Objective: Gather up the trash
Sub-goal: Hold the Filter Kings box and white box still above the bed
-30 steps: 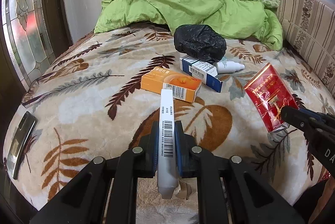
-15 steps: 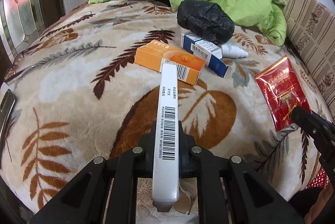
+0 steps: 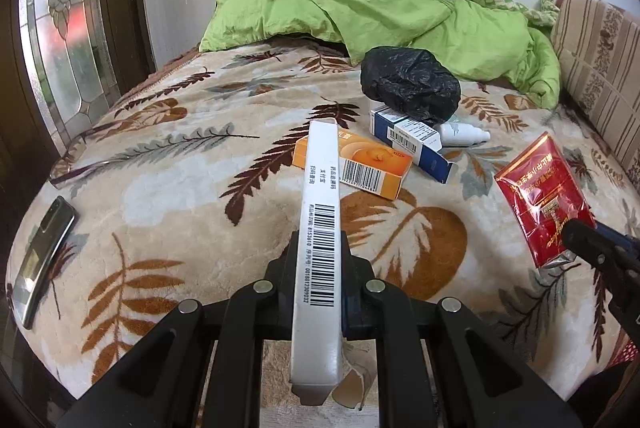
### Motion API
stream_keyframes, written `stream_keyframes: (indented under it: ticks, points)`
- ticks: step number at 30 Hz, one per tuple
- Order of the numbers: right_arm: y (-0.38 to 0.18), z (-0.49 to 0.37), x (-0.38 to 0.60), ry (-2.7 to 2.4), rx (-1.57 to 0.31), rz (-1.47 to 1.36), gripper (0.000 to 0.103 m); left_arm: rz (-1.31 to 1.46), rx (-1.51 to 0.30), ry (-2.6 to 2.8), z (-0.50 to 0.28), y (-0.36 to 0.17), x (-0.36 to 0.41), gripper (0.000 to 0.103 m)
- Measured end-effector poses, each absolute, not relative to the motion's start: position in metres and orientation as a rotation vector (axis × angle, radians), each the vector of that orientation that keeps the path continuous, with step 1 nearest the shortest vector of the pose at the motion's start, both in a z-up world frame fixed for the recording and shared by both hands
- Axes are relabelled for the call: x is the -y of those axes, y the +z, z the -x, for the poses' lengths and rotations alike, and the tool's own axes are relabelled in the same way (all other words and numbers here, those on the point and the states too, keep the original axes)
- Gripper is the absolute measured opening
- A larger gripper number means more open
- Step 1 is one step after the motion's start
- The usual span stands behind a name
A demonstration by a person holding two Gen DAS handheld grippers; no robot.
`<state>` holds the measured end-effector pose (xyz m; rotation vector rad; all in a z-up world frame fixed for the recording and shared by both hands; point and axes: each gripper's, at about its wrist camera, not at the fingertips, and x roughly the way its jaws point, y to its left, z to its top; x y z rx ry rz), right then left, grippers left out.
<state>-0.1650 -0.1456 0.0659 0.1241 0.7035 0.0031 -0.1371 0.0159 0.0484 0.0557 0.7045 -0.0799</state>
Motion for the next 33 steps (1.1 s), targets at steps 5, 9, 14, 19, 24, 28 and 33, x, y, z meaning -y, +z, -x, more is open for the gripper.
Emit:
stream_keyframes:
  ticks: [5,9,14,19,24,28,33]
  points:
    - [0.0655,0.1646,0.1443,0.003,-0.707,-0.123,0.019,-0.070,-0.702,-0.082,0.1365,0.0461,-0.0141,0.013]
    - [0.0642,0.1641,0.1443,0.005,-0.710,-0.115,0.019,-0.073,-0.706,-0.084,0.1357,0.0448,-0.0134,0.013]
    - [0.0634,0.1628,0.1433,0.006,-0.714,-0.111,0.019,-0.075,-0.707,-0.086,0.1352,0.0439,-0.0123,0.013]
    - [0.0631,0.1626,0.1428,0.005,-0.715,-0.110,0.019,-0.075,-0.707,-0.086,0.1351,0.0434,-0.0118,0.013]
    - [0.0627,0.1624,0.1425,0.005,-0.717,-0.109,0.019,-0.074,-0.707,-0.085,0.1354,0.0437,-0.0116,0.013]
    - [0.0614,0.1623,0.1435,0.005,-0.717,-0.108,0.019,-0.075,-0.707,-0.086,0.1351,0.0434,-0.0113,0.013]
    - [0.0604,0.1623,0.1448,0.002,-0.717,-0.109,0.019,-0.075,-0.707,-0.085,0.1356,0.0437,-0.0111,0.013]
